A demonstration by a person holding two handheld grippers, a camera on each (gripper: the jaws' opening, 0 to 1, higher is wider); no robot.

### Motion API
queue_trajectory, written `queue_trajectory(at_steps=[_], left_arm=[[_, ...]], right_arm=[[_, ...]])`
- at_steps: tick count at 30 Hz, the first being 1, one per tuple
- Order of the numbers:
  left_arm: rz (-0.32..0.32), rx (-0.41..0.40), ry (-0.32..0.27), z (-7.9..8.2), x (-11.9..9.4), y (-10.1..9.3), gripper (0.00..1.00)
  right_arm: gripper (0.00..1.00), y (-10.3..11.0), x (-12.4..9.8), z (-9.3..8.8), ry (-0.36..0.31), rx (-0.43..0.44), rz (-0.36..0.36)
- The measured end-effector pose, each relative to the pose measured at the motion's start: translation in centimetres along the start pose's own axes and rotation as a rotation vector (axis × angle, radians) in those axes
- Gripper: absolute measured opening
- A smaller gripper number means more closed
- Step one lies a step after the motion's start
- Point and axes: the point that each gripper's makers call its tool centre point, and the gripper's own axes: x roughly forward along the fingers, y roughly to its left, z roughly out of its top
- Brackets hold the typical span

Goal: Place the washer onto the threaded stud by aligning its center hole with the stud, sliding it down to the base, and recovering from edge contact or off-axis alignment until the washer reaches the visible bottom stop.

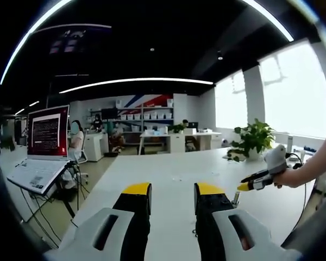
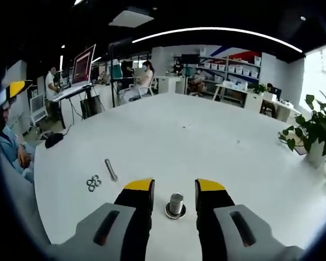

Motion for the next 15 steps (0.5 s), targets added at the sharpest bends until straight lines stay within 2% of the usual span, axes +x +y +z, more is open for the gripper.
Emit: queue_trajectory(at_steps=[5, 15], left_arm=[[-0.010, 0.007, 0.000, 0.1, 0.0, 0.2, 0.30], [-0.042, 0.015, -0.010, 0.7, 0.0, 0.0, 0.30]], right_arm=[[0.32, -0.6, -1.8, 1.2, -0.051, 0.026, -0.030], [0.33, -0.4, -6.0, 2.9, -0.145, 0.086, -0.075]])
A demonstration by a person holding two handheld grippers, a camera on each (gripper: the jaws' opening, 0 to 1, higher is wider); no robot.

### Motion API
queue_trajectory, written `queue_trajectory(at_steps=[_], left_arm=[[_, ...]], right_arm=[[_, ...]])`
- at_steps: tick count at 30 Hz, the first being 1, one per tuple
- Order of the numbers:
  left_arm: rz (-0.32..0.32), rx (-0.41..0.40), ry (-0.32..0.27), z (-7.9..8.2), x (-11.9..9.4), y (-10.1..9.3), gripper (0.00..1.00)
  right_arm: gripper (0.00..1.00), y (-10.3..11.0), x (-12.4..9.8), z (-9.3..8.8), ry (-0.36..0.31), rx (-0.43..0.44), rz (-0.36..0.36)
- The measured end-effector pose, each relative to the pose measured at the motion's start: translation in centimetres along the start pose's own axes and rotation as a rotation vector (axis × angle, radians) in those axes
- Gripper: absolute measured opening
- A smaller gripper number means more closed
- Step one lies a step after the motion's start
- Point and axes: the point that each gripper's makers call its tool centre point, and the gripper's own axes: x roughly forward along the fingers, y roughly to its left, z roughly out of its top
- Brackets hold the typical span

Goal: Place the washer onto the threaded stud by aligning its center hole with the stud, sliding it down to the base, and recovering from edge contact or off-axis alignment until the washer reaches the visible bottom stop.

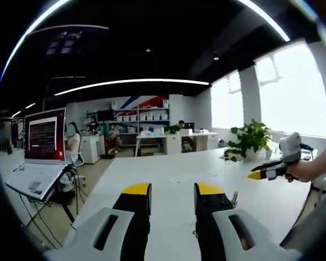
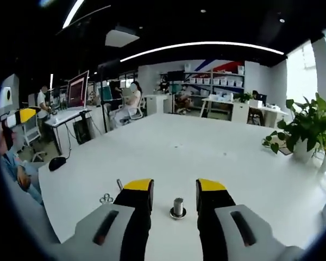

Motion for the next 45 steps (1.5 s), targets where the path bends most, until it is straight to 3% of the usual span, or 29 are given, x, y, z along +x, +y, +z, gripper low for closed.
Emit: queue_trajectory(at_steps=[19, 25, 29, 35, 45], left_arm=[[-0.078, 0.000, -0.016, 0.8, -0.5, -0.4, 0.30], [-0.111, -0.016, -0.030, 1.1, -0.7, -0.4, 0.30], [-0.125, -0.027, -0.051, 2.0, -0.9, -0.1, 0.30], [-0.143, -0.018, -0.060, 2.6, -1.2, 0.1, 0.29], [-0.164, -0.025, -0.059, 2.9, -1.0, -0.1, 0.30]], right_arm=[[0.42, -0.1, -8.9, 4.4, -0.196, 0.056, -0.111], [0.50, 0.3, -11.2, 5.1, -0.242, 0.069, -0.142], [0.50, 0.3, -11.7, 4.4, -0.230, 0.090, -0.162], [0.50, 0.8, -11.4, 3.7, -0.195, 0.052, -0.171], [0.50, 0.6, -11.5, 4.1, -0.207, 0.065, -0.176]])
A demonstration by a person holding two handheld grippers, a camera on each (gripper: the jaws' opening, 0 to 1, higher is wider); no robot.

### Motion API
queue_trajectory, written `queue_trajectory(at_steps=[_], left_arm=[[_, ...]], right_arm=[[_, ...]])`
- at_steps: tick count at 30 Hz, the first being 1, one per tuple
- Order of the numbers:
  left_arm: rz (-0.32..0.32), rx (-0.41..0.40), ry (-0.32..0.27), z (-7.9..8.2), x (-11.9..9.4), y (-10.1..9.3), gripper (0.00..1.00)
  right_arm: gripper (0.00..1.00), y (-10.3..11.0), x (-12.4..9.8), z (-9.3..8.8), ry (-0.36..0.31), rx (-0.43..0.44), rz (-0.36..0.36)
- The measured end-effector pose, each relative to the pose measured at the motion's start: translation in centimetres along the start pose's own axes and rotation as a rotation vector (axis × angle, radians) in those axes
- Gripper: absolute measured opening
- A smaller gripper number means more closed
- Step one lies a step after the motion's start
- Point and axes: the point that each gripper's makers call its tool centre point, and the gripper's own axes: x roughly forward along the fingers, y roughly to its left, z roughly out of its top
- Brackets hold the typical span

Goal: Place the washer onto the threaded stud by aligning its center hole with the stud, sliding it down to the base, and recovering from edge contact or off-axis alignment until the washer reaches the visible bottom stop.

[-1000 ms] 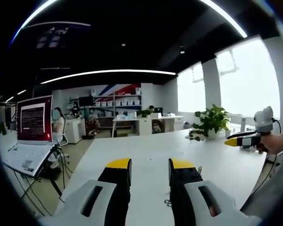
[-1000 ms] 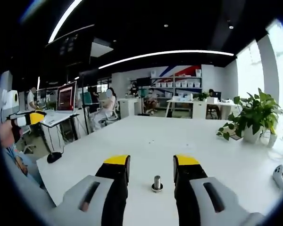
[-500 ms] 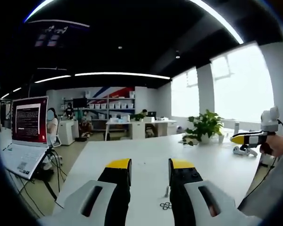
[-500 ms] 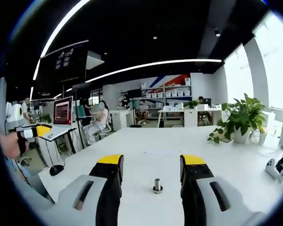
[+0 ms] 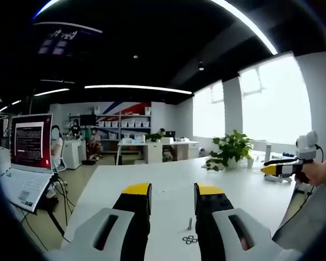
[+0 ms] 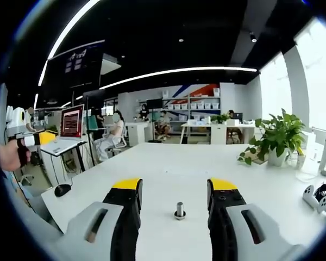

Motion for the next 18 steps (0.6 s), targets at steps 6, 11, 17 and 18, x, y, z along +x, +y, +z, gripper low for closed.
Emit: queue_trajectory(at_steps=[6, 11, 17, 18], left_arm=[[0.010, 0.002, 0.001, 0.3, 0.3, -0.2, 0.30], [0.056, 0.010, -0.006, 1.1, -0.1, -0.2, 0.29], [0.085, 0.013, 0.007, 0.5, 0.0, 0.4, 0.29], [0.090, 0.012, 0.007, 0.5, -0.1, 0.4, 0.29]], right_arm=[[0.50, 0.2, -0.1, 0.2, -0.004, -0.014, 0.015], [0.50, 0.8, -0.9, 0.2, -0.014, -0.036, 0.056], [0.49, -0.1, -0.8, 0.3, -0.031, -0.003, 0.041], [0.49, -0.1, -0.8, 0.4, -0.037, 0.002, 0.041]])
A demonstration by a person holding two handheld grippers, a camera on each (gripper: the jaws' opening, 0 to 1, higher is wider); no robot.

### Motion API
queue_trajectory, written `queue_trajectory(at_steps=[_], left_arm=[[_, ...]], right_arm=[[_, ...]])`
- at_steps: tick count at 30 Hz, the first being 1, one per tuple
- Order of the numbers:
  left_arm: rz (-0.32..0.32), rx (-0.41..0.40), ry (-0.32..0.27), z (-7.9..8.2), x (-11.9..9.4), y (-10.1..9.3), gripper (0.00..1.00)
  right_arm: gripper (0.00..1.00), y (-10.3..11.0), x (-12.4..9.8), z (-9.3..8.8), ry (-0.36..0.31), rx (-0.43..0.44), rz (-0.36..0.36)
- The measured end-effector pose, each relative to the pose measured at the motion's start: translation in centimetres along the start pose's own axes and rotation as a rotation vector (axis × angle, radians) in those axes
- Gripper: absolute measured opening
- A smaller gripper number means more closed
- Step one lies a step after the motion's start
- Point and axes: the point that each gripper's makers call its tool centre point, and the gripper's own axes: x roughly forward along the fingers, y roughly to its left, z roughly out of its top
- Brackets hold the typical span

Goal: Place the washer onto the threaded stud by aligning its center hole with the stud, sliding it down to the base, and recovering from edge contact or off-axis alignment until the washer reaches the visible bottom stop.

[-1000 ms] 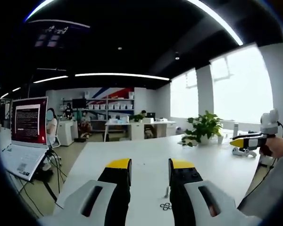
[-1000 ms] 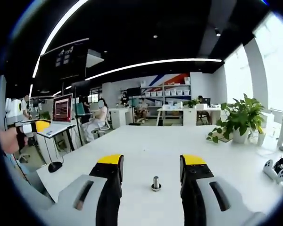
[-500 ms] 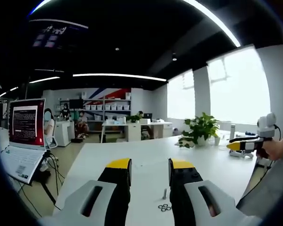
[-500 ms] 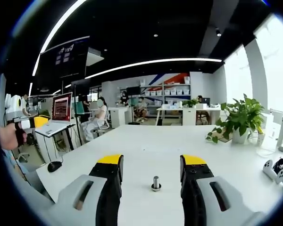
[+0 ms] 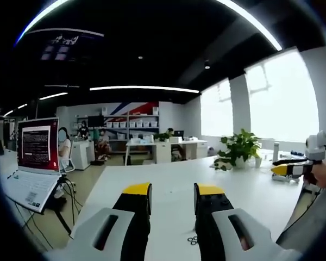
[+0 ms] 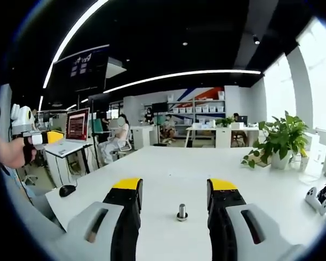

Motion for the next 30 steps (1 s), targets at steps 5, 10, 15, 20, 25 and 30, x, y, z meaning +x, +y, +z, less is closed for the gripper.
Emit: queue_trajectory(at_steps=[5, 10, 15, 20, 25, 30], left_arm=[[0.011, 0.010, -0.002, 0.3, 0.0, 0.1, 0.29], [0.018, 0.017, 0.005, 0.2, 0.4, -0.2, 0.29], [0.020, 0.011, 0.016, -0.5, 1.0, -0.7, 0.29], [0.014, 0.012, 0.020, -1.0, 1.7, -1.4, 0.29], [0.014, 0.004, 0.036, -2.3, 2.2, -1.6, 0.29], [0.013, -0.005, 0.070, -4.4, 2.9, -1.5, 0.29]], right_arm=[[0.49, 0.7, 0.1, -0.2, 0.007, -0.022, 0.019], [0.49, 0.9, 0.2, -0.2, 0.009, -0.022, 0.027], [0.49, 1.1, 0.1, -0.4, 0.015, -0.018, 0.036], [0.48, 1.1, 0.2, -0.3, 0.010, -0.005, 0.040], [0.48, 0.9, 0.0, -0.4, 0.013, 0.001, 0.030], [0.48, 0.9, 0.1, -0.4, 0.015, 0.002, 0.032]])
